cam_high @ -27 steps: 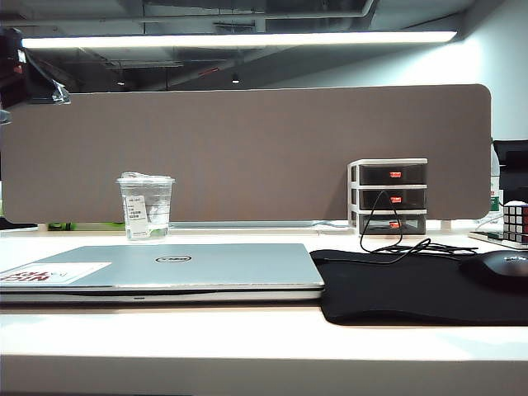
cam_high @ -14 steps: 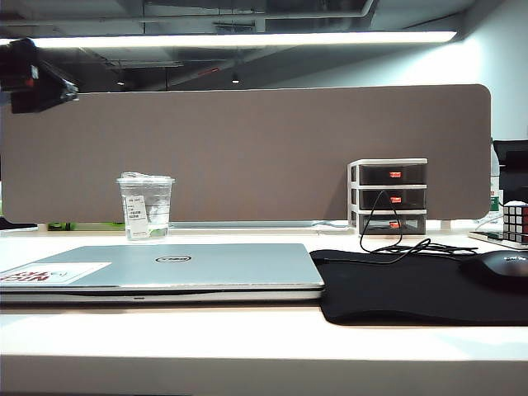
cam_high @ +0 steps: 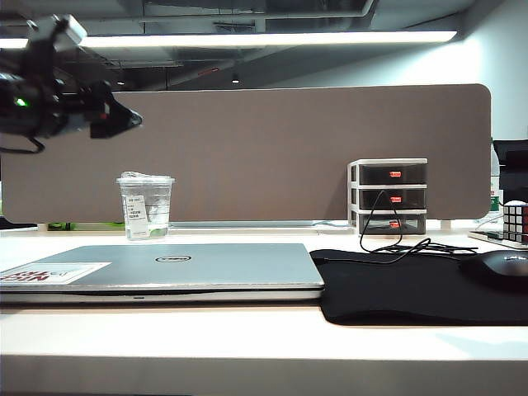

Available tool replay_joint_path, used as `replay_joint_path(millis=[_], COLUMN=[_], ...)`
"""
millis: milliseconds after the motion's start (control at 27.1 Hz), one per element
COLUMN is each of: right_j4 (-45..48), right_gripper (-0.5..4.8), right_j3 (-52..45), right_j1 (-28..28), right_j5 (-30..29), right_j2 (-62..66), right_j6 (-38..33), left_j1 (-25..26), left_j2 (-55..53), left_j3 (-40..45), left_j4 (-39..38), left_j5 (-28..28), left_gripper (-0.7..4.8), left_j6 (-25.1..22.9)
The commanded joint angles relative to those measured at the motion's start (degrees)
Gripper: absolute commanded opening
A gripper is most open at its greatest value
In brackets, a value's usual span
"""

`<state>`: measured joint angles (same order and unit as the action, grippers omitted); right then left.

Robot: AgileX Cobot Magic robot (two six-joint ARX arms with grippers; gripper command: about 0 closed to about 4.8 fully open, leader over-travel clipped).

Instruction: Pick up the coffee cup and place it on the left side of the laptop.

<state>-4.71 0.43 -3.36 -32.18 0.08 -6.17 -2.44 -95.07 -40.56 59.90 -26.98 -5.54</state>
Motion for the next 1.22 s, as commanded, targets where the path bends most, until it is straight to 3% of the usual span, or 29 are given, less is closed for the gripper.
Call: replay_joint_path(millis=[37,442,885,1217], right_j4=[0.20,0.17,0.15,0.17], right_gripper=[-0.01,-0.01,-0.01,-0.01], right_j3=[-0.31,-0.31,-0.31,-0.31], right_j1=[-0.04,-0.11,-0.11,-0.11], right_j5=[-0.35,-0.37,-0.35,-0.37], right_j2=[-0.11,-0.11,-0.11,-0.11], right_j6=[0.20,0.20,0.17,0.17], left_j1=[1.01,4.66,4.66,1.66], left_j2=[-5.14,-17.31,-28.83,-32.00], left_j3=[-4.74,-14.43,-26.32,-31.12], left_j4=[0.59,-0.07,-5.70,-7.56], left_j5=[-0.55,-3.04,-6.32,-1.27], left_gripper=[4.79,4.79,4.79,4.79], left_j6=[0.70,3.28,3.45,4.48])
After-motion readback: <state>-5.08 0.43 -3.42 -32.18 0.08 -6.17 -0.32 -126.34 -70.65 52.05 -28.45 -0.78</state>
